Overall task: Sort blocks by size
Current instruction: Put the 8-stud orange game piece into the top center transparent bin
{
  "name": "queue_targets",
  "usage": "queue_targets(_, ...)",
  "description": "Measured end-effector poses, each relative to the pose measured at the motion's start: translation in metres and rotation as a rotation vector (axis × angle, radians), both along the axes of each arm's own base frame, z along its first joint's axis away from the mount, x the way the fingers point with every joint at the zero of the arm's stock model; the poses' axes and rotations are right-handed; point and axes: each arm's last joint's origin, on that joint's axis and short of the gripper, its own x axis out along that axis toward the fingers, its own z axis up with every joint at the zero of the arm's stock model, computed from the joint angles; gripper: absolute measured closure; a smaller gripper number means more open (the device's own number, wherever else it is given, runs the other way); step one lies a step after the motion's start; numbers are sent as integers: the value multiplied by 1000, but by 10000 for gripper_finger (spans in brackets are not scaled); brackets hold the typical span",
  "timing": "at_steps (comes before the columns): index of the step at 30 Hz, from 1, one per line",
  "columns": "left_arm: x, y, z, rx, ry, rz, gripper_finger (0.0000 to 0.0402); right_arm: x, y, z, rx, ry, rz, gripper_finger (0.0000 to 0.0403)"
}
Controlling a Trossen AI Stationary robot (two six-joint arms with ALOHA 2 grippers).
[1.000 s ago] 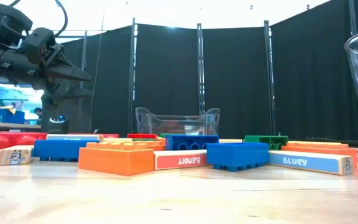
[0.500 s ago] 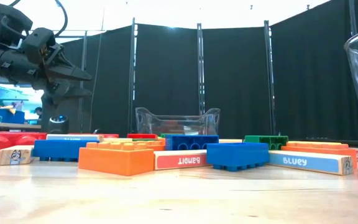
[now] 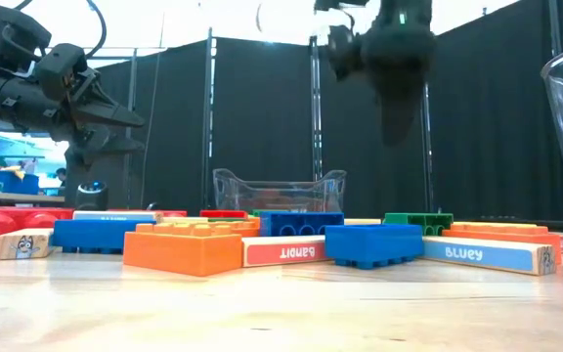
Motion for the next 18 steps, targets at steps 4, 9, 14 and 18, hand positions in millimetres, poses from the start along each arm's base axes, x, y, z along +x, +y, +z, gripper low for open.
queue_targets(4,0,0,0,0,1,0,156,-5,-8,-30,20,12,85,90)
queue_targets(9,0,0,0,0,1,0,156,-8,-17,-54,53,-25,120,93)
queue_targets(14,0,0,0,1,2,2,156,-13,-34,-73,61,-53,86,96)
queue_targets(18,0,1,0,6,2,23,156,-19,-42,-88,107,-76,60,97)
